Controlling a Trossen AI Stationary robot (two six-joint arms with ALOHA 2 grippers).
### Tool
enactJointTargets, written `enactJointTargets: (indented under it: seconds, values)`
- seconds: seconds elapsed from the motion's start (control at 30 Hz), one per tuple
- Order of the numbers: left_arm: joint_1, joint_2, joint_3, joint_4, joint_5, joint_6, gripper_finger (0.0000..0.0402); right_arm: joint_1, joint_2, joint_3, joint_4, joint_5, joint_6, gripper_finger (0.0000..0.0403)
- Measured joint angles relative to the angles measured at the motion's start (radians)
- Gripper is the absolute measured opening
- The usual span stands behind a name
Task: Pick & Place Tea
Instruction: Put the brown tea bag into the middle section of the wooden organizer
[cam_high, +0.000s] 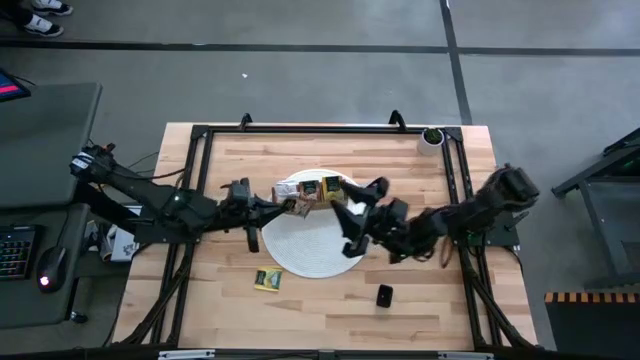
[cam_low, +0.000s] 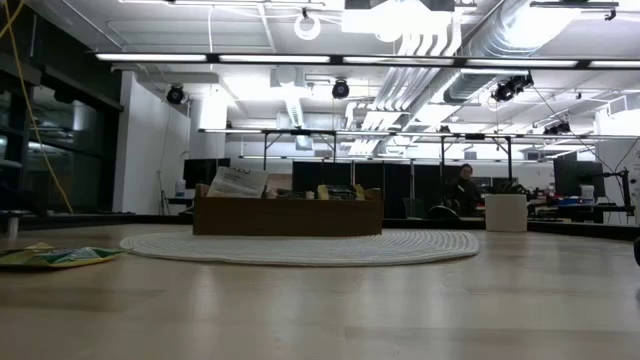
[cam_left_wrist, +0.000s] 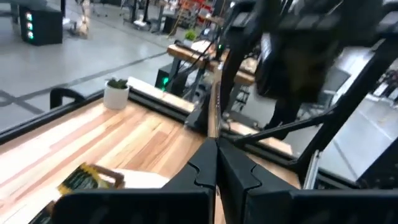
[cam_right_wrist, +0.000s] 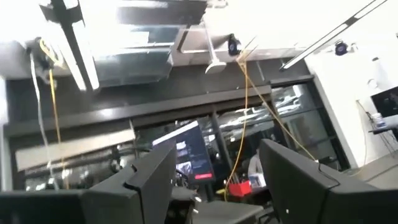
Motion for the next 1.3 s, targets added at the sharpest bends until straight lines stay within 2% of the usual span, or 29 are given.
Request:
enactJointTargets:
  seconds: [0.17,0.37,0.53,0.73,0.9,1.2,1.3]
  values:
    - [0.137,-0.003,0.032,-0.175,0.173,-0.063,0.0,0.041,-0.182,0.0,-0.325,0.007,0.014,0.0227]
    - [0.348,0.019,0.065,-0.293,0.439,-0.038,0.0,0.093,-0.385,0.0,-0.738,0.01,0.169,0.0228]
    - [0.524,0.029,0.073,-0.353,0.618,0.006,0.0,0.121,-0.492,0.0,-1.008,0.007,0.292,0.0228]
    - [0.69,0.122,0.084,-0.352,0.795,0.061,0.0,0.129,-0.567,0.0,-1.275,-0.001,0.415,0.0226]
    - [0.745,0.279,0.162,-0.405,0.849,0.136,0.0,0.126,-0.586,0.0,-1.432,-0.001,0.471,0.0225]
    - [0.762,0.577,0.418,-0.731,0.858,0.285,0.0,0.121,-0.586,0.0,-1.607,-0.002,0.561,0.0224]
    - [0.761,0.623,0.446,-0.724,0.858,0.298,0.0,0.121,-0.586,0.0,-1.647,-0.005,0.58,0.0224]
